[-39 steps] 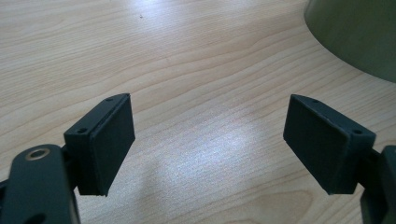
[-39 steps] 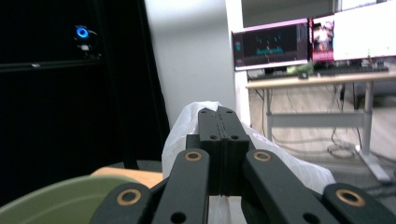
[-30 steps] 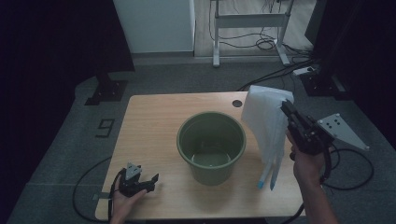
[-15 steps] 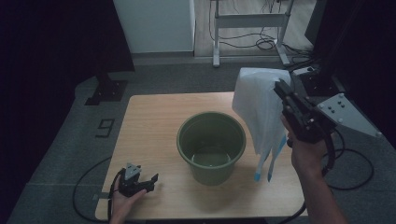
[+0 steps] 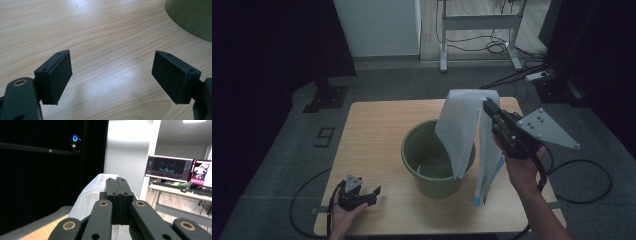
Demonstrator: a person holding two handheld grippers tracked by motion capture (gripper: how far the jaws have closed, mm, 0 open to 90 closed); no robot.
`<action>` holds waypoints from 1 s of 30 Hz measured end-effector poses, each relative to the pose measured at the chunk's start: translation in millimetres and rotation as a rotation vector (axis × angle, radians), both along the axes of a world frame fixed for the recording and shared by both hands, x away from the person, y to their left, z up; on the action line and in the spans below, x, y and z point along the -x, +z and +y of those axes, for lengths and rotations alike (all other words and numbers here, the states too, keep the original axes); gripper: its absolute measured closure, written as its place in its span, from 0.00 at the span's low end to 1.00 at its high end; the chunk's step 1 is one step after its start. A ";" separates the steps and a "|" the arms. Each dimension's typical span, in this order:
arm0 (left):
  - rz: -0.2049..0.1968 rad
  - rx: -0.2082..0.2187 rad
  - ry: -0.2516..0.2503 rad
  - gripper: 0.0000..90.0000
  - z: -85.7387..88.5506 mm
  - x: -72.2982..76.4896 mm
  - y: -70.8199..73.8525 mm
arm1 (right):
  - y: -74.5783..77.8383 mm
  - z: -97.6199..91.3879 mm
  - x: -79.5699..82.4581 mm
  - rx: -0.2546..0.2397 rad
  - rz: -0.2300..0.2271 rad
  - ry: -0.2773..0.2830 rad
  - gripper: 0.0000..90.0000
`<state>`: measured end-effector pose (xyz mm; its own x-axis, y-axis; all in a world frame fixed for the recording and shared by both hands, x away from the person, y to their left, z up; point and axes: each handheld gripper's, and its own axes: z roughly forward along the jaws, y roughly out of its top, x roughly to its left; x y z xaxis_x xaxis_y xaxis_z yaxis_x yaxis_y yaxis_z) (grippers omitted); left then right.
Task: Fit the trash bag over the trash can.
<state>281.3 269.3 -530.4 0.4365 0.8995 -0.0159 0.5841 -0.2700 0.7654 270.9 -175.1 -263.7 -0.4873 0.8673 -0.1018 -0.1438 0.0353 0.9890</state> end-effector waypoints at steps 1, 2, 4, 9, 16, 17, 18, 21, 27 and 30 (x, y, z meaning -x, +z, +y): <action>0.000 0.000 0.000 0.18 0.0 0.0 0.0 | 0.0 0.0 0.0 0.000 0.000 0.000 0.99; 0.002 -0.002 -0.003 0.18 -0.3 -0.1 -0.3 | -9.5 3.5 -2.0 0.007 0.017 0.012 0.99; 0.003 -0.004 -0.003 0.18 -0.4 -0.1 -0.4 | -14.1 6.0 -2.6 0.014 0.026 0.018 0.99; 0.003 -0.006 -0.003 0.18 -0.5 -0.1 -0.7 | -33.3 18.5 -5.7 0.050 0.056 0.038 0.99; 0.004 -0.008 -0.001 0.18 0.2 -0.1 -0.8 | -55.7 31.5 -8.1 0.077 0.095 0.057 0.99; 0.004 -0.008 -0.001 0.18 0.2 -0.2 -1.0 | -60.2 32.9 -7.9 0.081 0.101 0.059 0.99; 0.005 -0.009 -0.001 0.18 0.2 -0.2 -1.2 | -65.0 34.2 -7.7 0.086 0.106 0.059 0.99; 0.006 -0.010 -0.002 0.18 0.1 -0.2 -1.4 | -79.2 36.6 -7.2 0.100 0.127 0.062 0.99; 0.008 -0.013 -0.002 0.18 0.0 -0.1 -1.6 | -98.6 36.4 -3.1 0.117 0.151 0.066 0.99; 0.009 -0.015 -0.003 0.18 -0.6 -0.2 -2.0 | -106.9 35.3 -0.7 0.127 0.161 0.062 0.99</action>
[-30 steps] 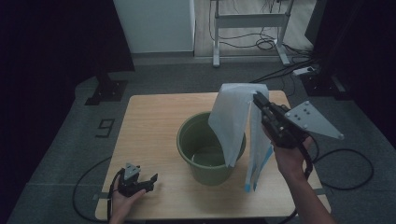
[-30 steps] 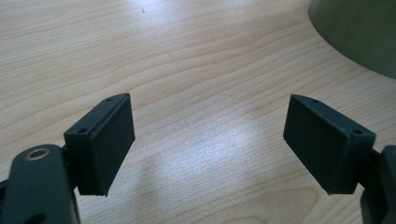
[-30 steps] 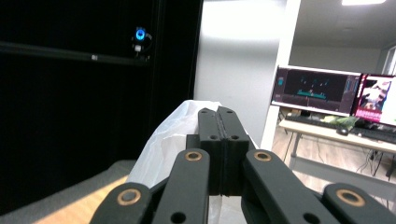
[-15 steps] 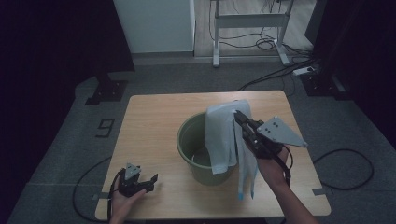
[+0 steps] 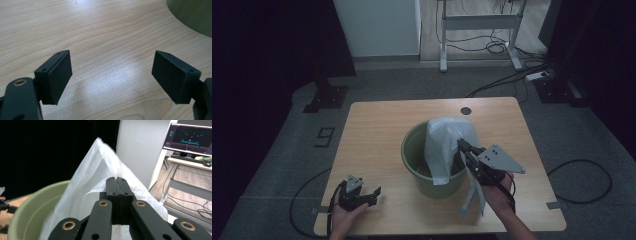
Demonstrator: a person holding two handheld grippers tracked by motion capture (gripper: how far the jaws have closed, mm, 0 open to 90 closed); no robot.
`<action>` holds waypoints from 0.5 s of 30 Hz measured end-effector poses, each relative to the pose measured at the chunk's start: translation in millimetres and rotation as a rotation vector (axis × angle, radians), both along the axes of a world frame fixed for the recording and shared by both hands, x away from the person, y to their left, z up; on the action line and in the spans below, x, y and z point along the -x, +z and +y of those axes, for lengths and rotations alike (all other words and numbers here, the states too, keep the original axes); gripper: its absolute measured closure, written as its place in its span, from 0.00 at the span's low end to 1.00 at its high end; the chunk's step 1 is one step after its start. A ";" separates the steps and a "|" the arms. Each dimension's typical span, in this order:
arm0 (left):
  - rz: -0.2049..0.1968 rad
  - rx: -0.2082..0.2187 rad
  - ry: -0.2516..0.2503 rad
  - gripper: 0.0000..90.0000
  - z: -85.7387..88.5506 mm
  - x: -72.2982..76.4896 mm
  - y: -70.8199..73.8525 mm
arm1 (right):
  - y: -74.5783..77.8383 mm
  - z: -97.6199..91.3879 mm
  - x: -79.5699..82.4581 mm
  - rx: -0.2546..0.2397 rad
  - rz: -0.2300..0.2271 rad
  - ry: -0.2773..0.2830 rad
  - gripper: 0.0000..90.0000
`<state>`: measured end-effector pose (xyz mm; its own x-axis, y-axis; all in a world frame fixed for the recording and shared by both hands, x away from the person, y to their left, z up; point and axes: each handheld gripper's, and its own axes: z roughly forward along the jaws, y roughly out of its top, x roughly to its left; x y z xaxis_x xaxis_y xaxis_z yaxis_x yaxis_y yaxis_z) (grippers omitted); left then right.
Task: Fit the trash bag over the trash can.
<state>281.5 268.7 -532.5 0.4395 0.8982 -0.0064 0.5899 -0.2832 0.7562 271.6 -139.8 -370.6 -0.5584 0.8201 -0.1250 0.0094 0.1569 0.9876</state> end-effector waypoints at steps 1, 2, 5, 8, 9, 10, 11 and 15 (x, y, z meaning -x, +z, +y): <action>0.000 0.000 0.000 0.18 -0.1 0.0 0.0 | -3.4 -0.2 0.6 0.002 0.007 0.001 0.99; 0.000 0.000 -0.001 0.18 -0.1 0.0 0.0 | -7.0 -0.1 1.1 0.008 0.013 0.000 0.99; 0.000 0.000 0.000 0.18 0.1 0.1 0.1 | -17.1 0.4 2.0 0.021 0.033 0.003 0.99; 0.000 0.001 0.001 0.18 0.4 0.2 0.1 | -22.7 -0.8 1.9 0.015 0.052 -0.001 0.99; 0.000 0.001 0.002 0.18 0.4 0.2 0.1 | -25.9 -1.1 1.7 0.017 0.066 0.001 0.99; 0.000 0.001 0.001 0.18 0.4 0.1 0.0 | -25.9 -1.1 1.7 0.017 0.066 0.001 0.99; 0.001 0.001 0.001 0.18 0.4 0.1 0.0 | -27.7 -1.1 1.8 0.021 0.073 0.002 0.99; 0.004 -0.001 0.001 0.18 0.4 -0.1 -0.6 | -33.7 0.4 4.0 0.022 0.103 0.023 0.99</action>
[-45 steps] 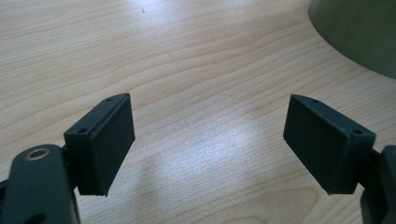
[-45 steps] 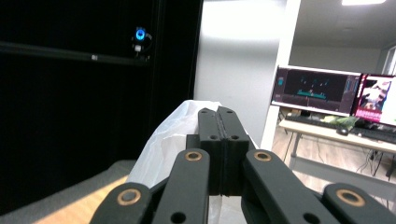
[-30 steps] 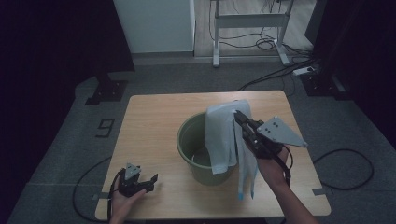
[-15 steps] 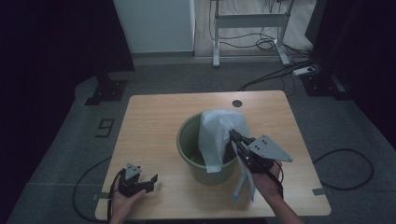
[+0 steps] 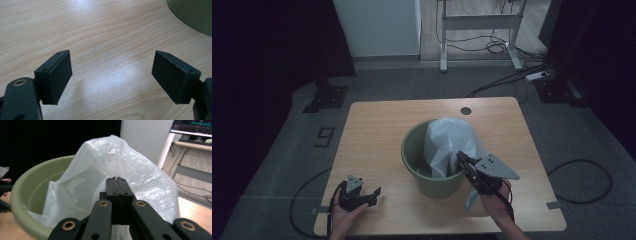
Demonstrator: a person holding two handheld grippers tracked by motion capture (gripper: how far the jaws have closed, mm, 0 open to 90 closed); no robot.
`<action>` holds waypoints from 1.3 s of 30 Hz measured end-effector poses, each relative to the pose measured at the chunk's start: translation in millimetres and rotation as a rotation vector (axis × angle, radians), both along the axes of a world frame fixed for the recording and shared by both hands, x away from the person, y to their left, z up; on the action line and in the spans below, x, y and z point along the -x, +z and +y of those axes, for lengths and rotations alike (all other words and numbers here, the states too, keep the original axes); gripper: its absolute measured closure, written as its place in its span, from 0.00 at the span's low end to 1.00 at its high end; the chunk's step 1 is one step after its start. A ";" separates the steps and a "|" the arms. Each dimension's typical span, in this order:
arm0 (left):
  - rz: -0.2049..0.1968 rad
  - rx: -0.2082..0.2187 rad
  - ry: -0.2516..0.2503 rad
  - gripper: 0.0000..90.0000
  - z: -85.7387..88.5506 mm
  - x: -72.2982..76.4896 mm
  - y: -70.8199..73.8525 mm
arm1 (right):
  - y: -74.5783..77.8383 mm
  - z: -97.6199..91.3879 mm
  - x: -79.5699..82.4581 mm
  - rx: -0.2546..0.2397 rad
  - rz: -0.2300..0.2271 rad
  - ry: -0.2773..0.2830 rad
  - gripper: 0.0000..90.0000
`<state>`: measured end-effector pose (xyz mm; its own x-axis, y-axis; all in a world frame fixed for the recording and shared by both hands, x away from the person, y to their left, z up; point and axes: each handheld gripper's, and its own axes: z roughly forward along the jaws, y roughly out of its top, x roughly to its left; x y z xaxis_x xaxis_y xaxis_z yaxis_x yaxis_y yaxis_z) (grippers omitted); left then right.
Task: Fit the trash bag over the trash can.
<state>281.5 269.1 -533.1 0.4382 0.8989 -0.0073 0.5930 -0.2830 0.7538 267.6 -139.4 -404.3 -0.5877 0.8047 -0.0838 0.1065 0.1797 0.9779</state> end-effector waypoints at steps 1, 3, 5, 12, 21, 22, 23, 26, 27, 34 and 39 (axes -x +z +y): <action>0.001 0.000 -0.001 0.18 0.1 0.0 -0.1 | -1.6 2.6 2.3 0.008 0.006 0.018 0.99; 0.002 -0.003 -0.003 0.18 0.3 0.2 -0.2 | -1.8 3.7 3.4 0.014 0.002 0.027 0.98; 0.001 -0.003 -0.002 0.18 0.5 0.4 0.0 | -2.1 4.6 5.7 0.013 0.005 0.044 0.98; 0.004 -0.001 0.000 0.18 1.1 0.3 -0.4 | -5.7 -6.3 24.3 -0.037 -0.061 0.022 0.55; 0.007 -0.008 -0.002 0.18 -1.5 0.4 -1.5 | -22.1 -37.9 53.7 -0.089 -0.075 -0.095 0.29; 0.008 -0.010 -0.005 0.18 -2.0 0.4 -1.7 | -26.8 -40.2 54.6 -0.092 -0.061 -0.114 0.28; 0.009 -0.014 -0.007 0.18 -2.5 0.3 -1.8 | -31.8 -42.1 54.6 -0.097 -0.043 -0.130 0.27; 0.011 -0.018 -0.011 0.18 -3.8 1.0 -2.5 | -48.4 -44.2 50.3 -0.098 0.006 -0.176 0.24; 0.011 -0.021 -0.011 0.18 -3.9 1.1 -2.7 | -60.8 -44.5 44.7 -0.082 0.037 -0.215 0.23; 0.013 -0.001 -0.003 0.18 -1.1 1.3 -1.4 | -87.5 -47.9 28.1 -0.034 0.097 -0.282 0.52; 0.016 0.038 -0.002 0.18 -1.3 1.7 0.8 | -90.9 -59.8 18.7 0.012 0.079 -0.354 0.80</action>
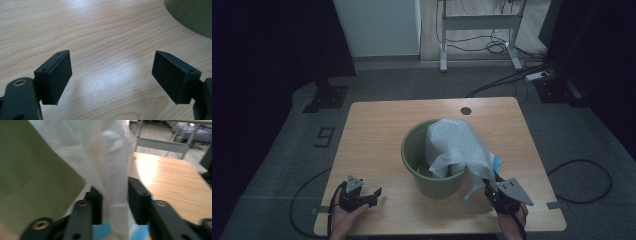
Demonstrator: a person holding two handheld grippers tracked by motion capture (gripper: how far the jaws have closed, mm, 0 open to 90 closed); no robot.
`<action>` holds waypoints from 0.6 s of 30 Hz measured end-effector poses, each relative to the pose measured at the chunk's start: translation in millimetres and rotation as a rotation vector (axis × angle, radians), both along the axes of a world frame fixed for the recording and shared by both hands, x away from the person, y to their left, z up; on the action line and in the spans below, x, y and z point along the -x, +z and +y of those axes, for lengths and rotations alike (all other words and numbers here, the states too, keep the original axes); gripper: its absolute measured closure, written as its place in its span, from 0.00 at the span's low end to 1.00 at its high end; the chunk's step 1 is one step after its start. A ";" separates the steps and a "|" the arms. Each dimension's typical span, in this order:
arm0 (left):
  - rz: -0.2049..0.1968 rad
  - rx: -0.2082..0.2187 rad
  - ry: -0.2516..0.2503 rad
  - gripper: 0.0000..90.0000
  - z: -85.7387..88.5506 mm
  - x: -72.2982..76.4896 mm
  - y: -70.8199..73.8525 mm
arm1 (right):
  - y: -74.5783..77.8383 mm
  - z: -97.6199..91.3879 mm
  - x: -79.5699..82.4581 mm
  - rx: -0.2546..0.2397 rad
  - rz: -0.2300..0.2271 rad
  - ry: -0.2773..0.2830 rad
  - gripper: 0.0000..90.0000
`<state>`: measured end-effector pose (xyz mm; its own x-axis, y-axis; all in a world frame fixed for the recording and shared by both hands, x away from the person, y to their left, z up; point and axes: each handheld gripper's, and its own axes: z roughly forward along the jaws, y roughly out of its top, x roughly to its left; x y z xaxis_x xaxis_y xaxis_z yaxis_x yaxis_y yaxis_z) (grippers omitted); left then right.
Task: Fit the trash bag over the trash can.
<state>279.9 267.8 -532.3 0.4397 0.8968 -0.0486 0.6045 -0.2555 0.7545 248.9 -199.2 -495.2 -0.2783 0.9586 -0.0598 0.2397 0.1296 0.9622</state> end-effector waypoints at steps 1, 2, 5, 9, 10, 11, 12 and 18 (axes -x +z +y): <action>-0.001 0.005 -0.002 0.18 -0.5 0.0 0.4 | 1.4 -3.3 -1.5 -0.006 -0.006 -0.017 0.85; -0.002 0.005 -0.003 0.18 -0.9 0.0 0.9 | 3.3 -6.6 -2.9 -0.017 -0.013 -0.027 0.89; -0.004 0.018 -0.006 0.18 -2.2 0.4 4.2 | 12.6 -14.6 -6.8 -0.048 -0.042 -0.044 0.96; -0.035 0.055 0.004 0.19 -4.3 4.0 18.3 | 32.4 -21.2 -11.0 -0.079 -0.099 -0.034 0.98; -0.049 0.065 0.001 0.20 -5.4 5.5 23.3 | 38.4 -22.4 -11.5 -0.086 -0.117 -0.032 0.98; -0.063 0.071 0.000 0.20 -6.8 7.0 28.5 | 44.5 -23.4 -12.2 -0.095 -0.132 -0.029 0.99; -0.078 0.075 0.001 0.21 -8.2 8.4 33.7 | 50.8 -24.1 -13.0 -0.104 -0.145 -0.025 0.99; -0.161 0.125 -0.004 0.25 -13.3 20.7 63.4 | 90.2 -21.4 -16.1 -0.192 -0.220 0.021 0.99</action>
